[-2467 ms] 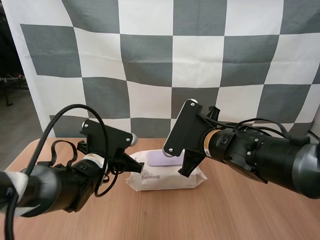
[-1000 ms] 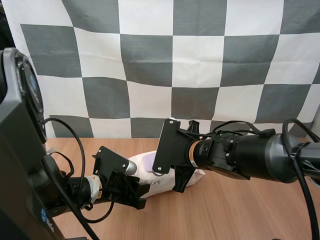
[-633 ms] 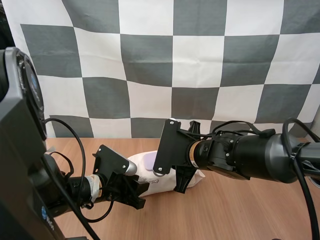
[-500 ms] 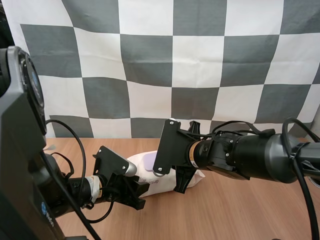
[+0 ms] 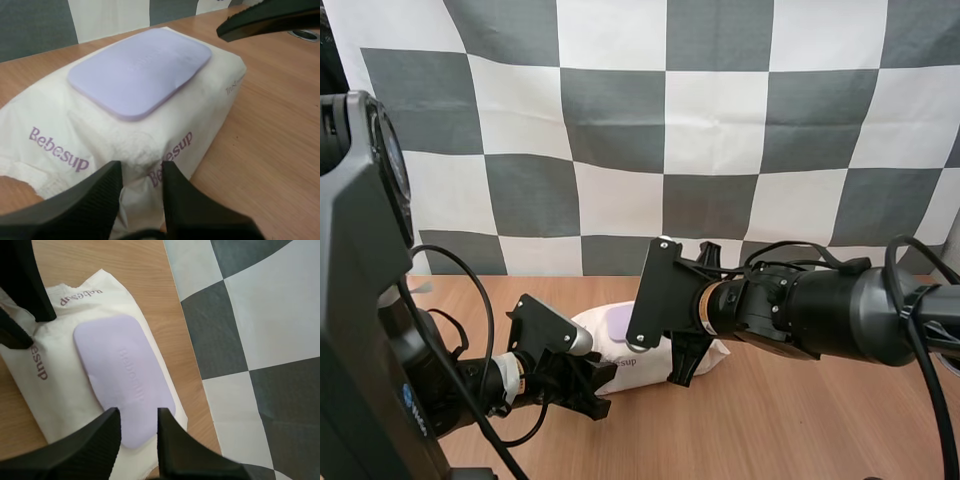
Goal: Open the wet wipes lid
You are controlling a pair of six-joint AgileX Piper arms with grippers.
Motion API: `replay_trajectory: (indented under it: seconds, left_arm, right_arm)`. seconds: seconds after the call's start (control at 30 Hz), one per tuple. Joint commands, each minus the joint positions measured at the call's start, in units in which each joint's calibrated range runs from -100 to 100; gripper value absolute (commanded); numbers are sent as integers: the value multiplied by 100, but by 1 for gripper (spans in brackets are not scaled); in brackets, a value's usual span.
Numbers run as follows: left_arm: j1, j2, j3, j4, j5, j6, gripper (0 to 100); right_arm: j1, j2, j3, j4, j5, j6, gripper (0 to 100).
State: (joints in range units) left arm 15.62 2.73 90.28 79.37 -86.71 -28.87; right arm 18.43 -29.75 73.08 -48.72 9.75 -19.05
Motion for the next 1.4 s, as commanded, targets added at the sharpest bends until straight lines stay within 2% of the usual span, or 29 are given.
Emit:
replay_trajectory:
  seconds: [0.0,0.1,0.17,0.27,0.3,0.5,0.73,0.93,1.37]
  left_arm:
    - [3,21,-3,-7,-44,1,35]
    - [3,21,-3,-113,-100,1,33]
    - [3,21,-3,-155,-139,26,27]
    - [3,21,-3,-155,-198,63,3]
    - [3,21,-3,-155,-234,84,0]
    - [3,21,-3,-155,-252,263,0]
    - [3,21,-3,-155,-252,300,0]
    - [3,21,-3,-155,-252,300,0]
    - [3,21,-3,-78,-65,299,0]
  right_arm:
    - [6,-2,-9,10,4,1,44]
    - [6,-2,-9,37,4,1,44]
    - [13,-2,-9,36,29,1,44]
    - [119,-2,-9,14,241,-114,44]
    - [183,-2,-9,14,335,-203,44]
    - [455,-2,-9,0,491,-340,44]
    - [462,-2,-9,0,519,-349,44]
    - [462,541,-9,-145,537,-367,44]
    - [462,803,-79,-305,19,-355,42]
